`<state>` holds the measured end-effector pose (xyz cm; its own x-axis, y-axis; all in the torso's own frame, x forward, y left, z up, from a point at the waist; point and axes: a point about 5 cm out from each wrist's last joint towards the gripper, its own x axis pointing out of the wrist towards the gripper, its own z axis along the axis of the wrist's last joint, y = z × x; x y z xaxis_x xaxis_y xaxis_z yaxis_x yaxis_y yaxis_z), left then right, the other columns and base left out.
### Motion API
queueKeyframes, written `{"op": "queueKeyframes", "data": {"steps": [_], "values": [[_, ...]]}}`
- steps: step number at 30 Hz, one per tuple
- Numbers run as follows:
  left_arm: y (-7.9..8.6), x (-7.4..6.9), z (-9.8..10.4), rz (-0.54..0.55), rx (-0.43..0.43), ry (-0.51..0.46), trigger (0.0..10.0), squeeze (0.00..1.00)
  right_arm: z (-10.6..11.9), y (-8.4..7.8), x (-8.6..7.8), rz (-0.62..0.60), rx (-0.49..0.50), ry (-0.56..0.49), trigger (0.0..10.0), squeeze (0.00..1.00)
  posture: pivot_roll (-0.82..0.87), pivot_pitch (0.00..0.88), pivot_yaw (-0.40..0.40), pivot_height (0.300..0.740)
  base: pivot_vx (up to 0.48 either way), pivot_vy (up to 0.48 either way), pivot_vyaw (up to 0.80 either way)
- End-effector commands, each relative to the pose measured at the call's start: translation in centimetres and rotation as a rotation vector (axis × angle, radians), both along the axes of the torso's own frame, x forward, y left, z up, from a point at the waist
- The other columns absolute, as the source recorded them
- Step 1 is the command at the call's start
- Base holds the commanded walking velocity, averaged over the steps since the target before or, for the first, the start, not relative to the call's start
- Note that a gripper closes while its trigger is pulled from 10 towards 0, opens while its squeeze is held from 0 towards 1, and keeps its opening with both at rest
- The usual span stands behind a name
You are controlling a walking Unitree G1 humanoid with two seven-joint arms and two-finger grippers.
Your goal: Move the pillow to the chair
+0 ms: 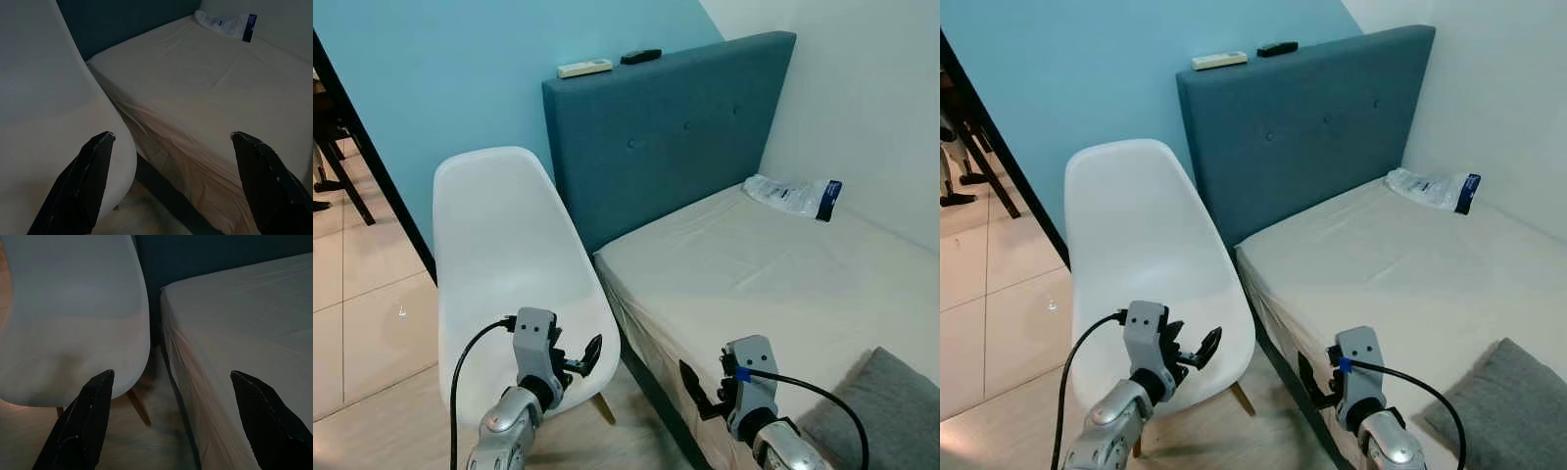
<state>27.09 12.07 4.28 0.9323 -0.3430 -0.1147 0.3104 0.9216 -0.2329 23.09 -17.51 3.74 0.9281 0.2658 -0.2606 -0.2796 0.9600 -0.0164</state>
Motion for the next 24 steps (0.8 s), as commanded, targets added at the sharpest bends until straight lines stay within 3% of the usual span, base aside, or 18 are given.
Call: {"op": "queueKeyframes", "data": {"steps": [1,4,7,14,19,24], "values": [[0.0,-0.1,-0.5,0.009,-0.018,0.033,10.0,0.0,-0.1,-0.4,-0.4,-0.012,-0.021,0.012,10.0,0.0,-0.07,0.053,0.001,0.74,0.0,0.0,0.0],[-0.4,0.1,-0.7,0.003,-0.03,0.043,10.0,0.0,-0.1,-0.8,-0.6,-0.026,-0.024,0.017,10.0,0.0,-0.08,0.059,-0.001,0.74,0.0,0.0,0.0],[-1.9,0.2,-0.3,-0.048,-0.045,0.037,10.0,0.0,0.2,-1.5,-0.9,-0.05,-0.034,0.012,10.0,0.0,-0.09,0.071,0.0,0.74,0.0,0.0,0.0],[-2.5,0.0,-0.6,-0.066,-0.039,0.052,10.0,0.0,0.2,-1.7,-0.8,-0.067,-0.034,0.003,10.0,0.0,-0.09,0.062,0.015,0.74,0.0,0.0,0.0],[-2.3,-0.1,-0.9,-0.065,-0.034,0.063,10.0,0.0,0.2,-1.9,-0.8,-0.083,-0.031,0.005,10.0,0.0,-0.09,0.055,0.02,0.74,0.0,0.0,0.0],[-0.5,-0.7,-2.2,-0.004,0.024,0.105,10.0,0.0,0.2,-2.3,-0.5,-0.094,-0.028,0.008,10.0,0.0,-0.07,0.043,0.011,0.74,0.0,0.0,0.0]]}}
